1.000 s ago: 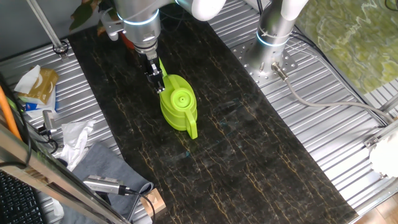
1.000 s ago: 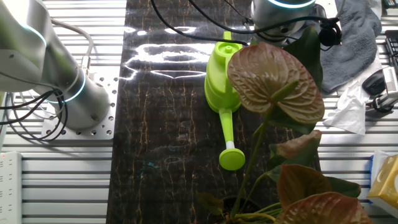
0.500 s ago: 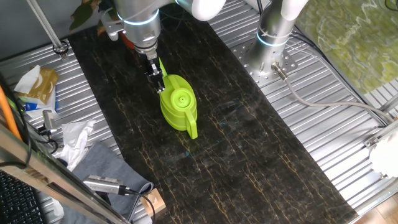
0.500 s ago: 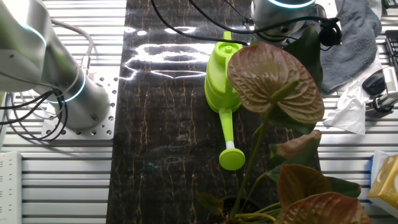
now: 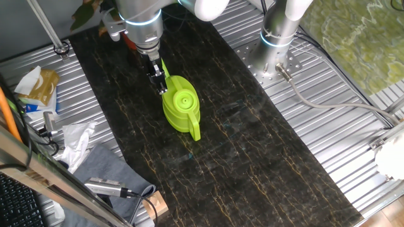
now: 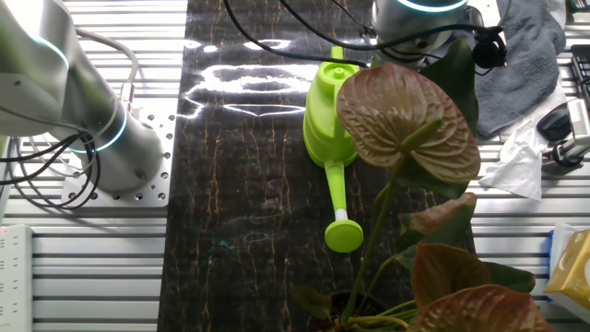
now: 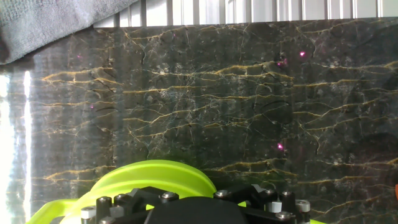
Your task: Water the plant
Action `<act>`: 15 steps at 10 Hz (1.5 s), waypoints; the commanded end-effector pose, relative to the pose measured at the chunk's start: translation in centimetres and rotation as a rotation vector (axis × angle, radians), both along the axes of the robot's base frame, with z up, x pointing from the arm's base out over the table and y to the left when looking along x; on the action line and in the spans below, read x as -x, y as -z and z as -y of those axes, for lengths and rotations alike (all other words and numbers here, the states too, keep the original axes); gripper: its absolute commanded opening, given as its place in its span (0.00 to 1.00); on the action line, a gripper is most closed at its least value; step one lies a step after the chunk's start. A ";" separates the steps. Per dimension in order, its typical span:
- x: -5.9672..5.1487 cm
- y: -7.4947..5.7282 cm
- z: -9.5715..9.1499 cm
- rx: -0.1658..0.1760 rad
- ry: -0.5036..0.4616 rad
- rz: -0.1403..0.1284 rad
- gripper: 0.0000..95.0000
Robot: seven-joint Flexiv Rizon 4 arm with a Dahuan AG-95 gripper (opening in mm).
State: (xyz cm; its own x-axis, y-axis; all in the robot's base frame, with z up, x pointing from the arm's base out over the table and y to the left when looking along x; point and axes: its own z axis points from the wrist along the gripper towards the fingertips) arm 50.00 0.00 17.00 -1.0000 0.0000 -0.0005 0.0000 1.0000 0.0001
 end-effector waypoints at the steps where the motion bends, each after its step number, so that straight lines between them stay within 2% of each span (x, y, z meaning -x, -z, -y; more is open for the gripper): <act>1: 0.0 0.0 0.0 0.004 -0.323 0.103 0.00; 7: 0.1 -0.5 -0.2 0.018 -0.316 0.101 0.00; 15: 0.3 -0.9 -0.4 0.016 -0.310 0.098 0.00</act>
State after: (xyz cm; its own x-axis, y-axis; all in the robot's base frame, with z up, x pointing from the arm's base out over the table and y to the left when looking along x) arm 49.79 0.43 17.92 -0.9474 -0.3065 -0.0925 -0.3050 0.9519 -0.0301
